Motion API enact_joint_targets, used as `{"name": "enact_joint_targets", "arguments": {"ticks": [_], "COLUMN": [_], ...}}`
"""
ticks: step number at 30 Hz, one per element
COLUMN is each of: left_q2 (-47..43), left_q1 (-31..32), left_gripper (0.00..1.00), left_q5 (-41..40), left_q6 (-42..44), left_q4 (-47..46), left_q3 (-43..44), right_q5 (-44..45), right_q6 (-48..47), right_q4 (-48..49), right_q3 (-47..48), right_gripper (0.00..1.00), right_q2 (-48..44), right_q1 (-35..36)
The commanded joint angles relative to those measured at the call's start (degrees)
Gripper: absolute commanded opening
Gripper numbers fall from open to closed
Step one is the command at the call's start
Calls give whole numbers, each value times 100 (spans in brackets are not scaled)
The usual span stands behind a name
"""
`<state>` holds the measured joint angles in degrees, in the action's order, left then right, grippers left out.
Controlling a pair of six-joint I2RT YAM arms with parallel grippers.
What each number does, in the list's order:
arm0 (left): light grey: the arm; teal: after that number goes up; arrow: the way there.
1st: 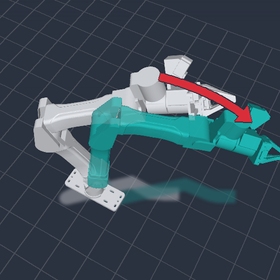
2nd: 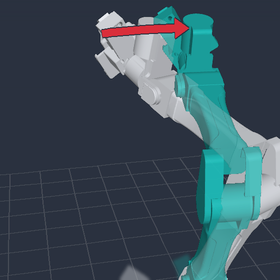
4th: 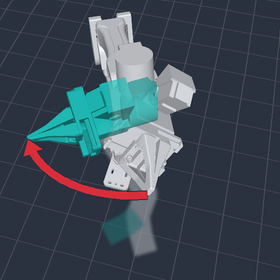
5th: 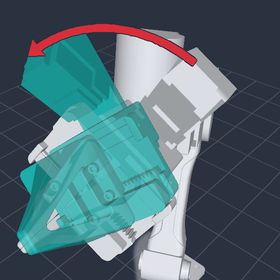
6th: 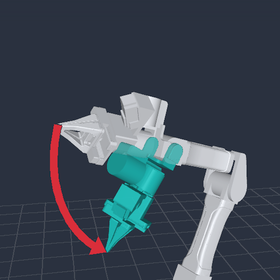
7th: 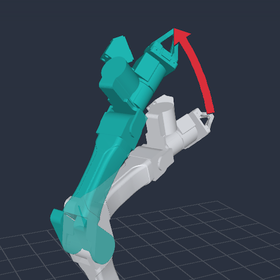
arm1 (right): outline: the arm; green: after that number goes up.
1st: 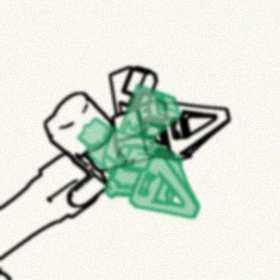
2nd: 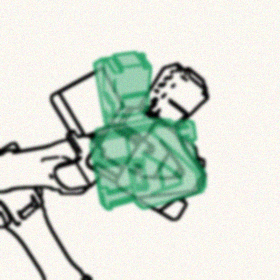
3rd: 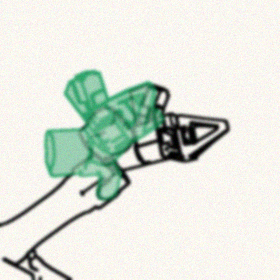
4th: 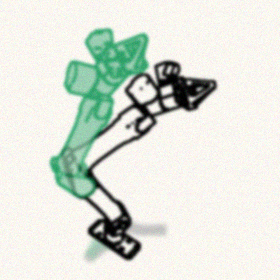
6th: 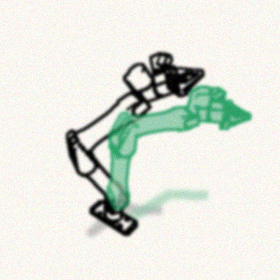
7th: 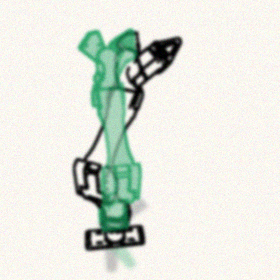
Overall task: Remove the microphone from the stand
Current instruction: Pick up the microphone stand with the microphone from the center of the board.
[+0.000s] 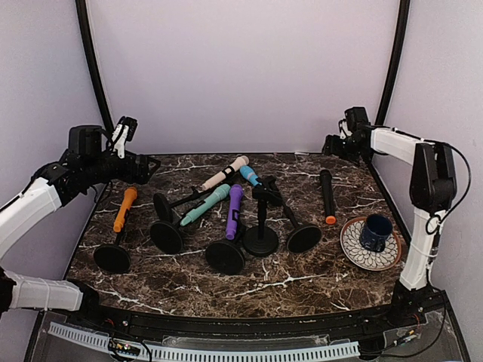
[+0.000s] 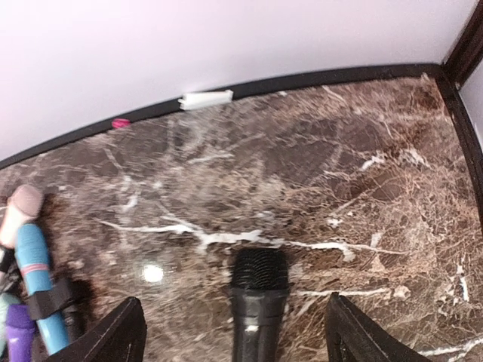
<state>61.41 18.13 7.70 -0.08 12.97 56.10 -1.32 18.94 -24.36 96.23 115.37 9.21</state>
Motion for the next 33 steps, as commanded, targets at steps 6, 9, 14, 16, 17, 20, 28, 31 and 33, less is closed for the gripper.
{"name": "enact_joint_targets", "arguments": {"ticks": [6,9,14,16,17,20,28,31,33], "left_q2": [-16,-73,-119,-116,-108,-99,-72,-68,-74], "left_q1": [-585,-591,-591,-591,-591,-591,-591,-591,-591], "left_gripper": [98,98,98,98,98,98,98,98,98], "left_q5": [467,504,520,511,497,465,376,369,383], "left_q6": [-411,-433,-404,-380,-357,-316,-168,-135,-117], "left_q4": [-483,-637,-740,-741,-730,-684,-591,-578,-570], "left_q3": [-136,-239,-332,-342,-338,-332,-302,-301,-298], "right_q5": [-1801,-2029,-2404,-2557,-2543,-2371,-2219,-2260,-2215], "right_q6": [-83,-133,-195,-235,-299,-505,-525,-500,-461], "right_q4": [112,208,491,534,485,117,-60,-62,-35], "right_q3": [-1462,-1894,-2283,-2299,-2256,-2034,-1978,-1943,-1924], "right_gripper": [81,80,75,73,73,70,63,60,56], "right_q2": [-1364,-1388,-1059,-892,-801,-516,-294,-205,-138], "right_q1": [506,939,1330,1381,1428,1600,1827,1892,1915]}}
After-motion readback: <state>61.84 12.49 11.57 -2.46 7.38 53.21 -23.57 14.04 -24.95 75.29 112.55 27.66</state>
